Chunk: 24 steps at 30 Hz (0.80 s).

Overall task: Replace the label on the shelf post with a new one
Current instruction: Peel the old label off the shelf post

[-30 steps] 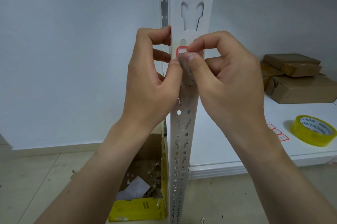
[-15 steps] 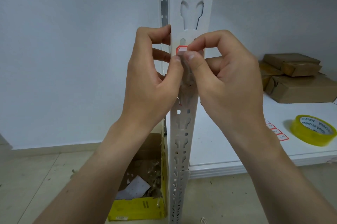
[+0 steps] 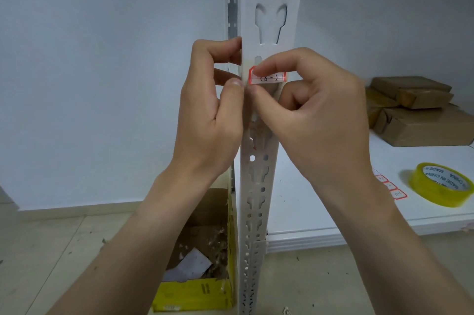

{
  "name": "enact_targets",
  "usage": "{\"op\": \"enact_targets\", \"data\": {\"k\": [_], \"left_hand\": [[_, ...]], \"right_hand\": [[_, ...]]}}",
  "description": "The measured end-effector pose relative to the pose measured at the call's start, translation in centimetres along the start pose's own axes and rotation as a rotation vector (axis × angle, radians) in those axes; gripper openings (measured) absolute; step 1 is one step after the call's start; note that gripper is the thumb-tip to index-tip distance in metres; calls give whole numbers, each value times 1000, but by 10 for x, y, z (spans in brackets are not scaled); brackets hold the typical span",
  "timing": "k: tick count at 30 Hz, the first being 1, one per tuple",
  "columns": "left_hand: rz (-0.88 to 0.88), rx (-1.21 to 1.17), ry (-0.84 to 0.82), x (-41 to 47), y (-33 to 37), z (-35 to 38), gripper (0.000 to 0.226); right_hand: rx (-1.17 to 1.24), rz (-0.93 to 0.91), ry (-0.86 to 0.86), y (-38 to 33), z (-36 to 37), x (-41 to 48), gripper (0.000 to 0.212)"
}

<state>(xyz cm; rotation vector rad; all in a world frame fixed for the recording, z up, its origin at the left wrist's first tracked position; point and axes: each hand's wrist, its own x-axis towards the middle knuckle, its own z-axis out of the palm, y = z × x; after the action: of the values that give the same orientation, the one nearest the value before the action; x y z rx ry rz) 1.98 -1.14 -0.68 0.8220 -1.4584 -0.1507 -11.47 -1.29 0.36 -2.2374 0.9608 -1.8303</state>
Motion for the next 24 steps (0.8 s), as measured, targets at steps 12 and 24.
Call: {"op": "enact_targets", "data": {"k": [12,24], "left_hand": [[-12,-10,17,1,4,2,26],[-15,-6,23,0,8,2,26]], "right_hand": [[104,80,36,-4,1,1,9],[116,107,35,-5,-2,1,8]]}}
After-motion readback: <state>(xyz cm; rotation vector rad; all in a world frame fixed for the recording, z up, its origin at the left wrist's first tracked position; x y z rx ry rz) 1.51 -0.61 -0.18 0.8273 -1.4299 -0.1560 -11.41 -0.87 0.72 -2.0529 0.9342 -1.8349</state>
